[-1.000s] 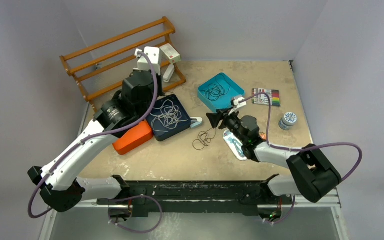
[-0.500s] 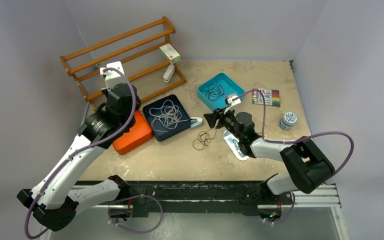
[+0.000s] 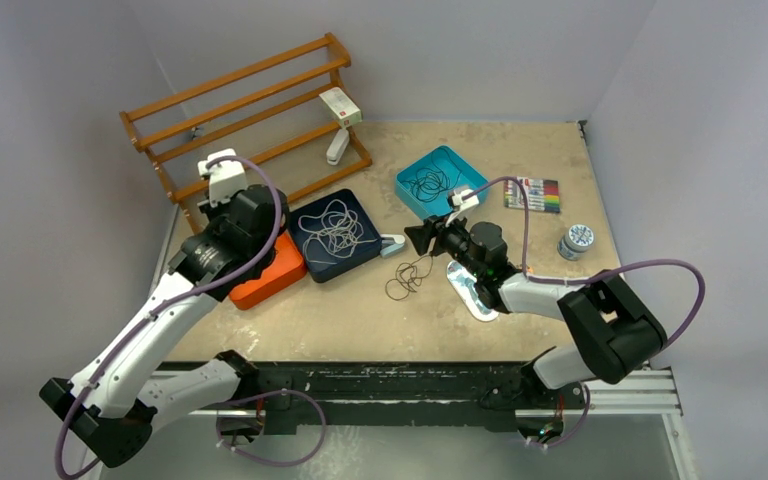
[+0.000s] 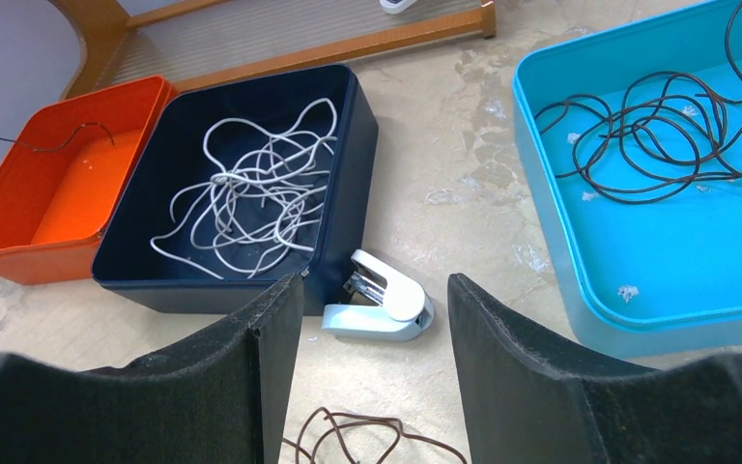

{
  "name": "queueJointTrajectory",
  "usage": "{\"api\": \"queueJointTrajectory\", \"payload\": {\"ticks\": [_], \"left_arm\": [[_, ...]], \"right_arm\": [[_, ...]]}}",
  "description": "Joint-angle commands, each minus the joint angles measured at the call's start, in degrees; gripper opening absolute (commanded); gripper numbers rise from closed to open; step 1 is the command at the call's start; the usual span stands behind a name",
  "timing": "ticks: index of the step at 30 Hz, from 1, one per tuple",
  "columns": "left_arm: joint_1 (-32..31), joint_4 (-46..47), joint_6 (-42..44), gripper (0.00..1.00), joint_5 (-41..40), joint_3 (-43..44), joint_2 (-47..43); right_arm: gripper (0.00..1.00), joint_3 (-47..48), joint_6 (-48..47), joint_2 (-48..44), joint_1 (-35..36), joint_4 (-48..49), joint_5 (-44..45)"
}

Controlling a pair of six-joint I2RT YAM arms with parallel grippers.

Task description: Untangle the cables

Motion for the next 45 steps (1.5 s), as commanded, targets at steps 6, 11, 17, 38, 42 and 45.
{"api": "queueJointTrajectory", "payload": {"ticks": [6,11,17,38,42,45], "left_arm": [[5.5,2.6,-1.3,0.00,0.0,-4.9,1.9],[11.3,7.7,1.3,0.00,5.1,-8.3,4.9],[17.2,13.1,2.7,0.00,8.6,-9.6,10.2],[29.7,17.6,5.3,0.27,32.0,-9.0,27.7],[29.7,17.0,5.6,0.38,32.2,-8.9,25.3],[29.6,16.1,5.8,0.45,32.0,-7.8,23.3]], "right_arm": [[0.59,2.3,-0.7,-0.2,0.2,2.3,-0.8],[0.59,2.0,-0.9,-1.0,0.2,1.4,-0.8],[0.60,1.7,-1.3,-1.8,0.2,0.5,-0.5],[0.61,-1.2,-4.6,-8.4,0.2,-2.2,3.0],[0.61,-1.1,-4.9,-9.9,0.2,-3.9,4.9],[0.62,-0.6,-3.8,-11.6,0.2,-7.6,7.4]]}}
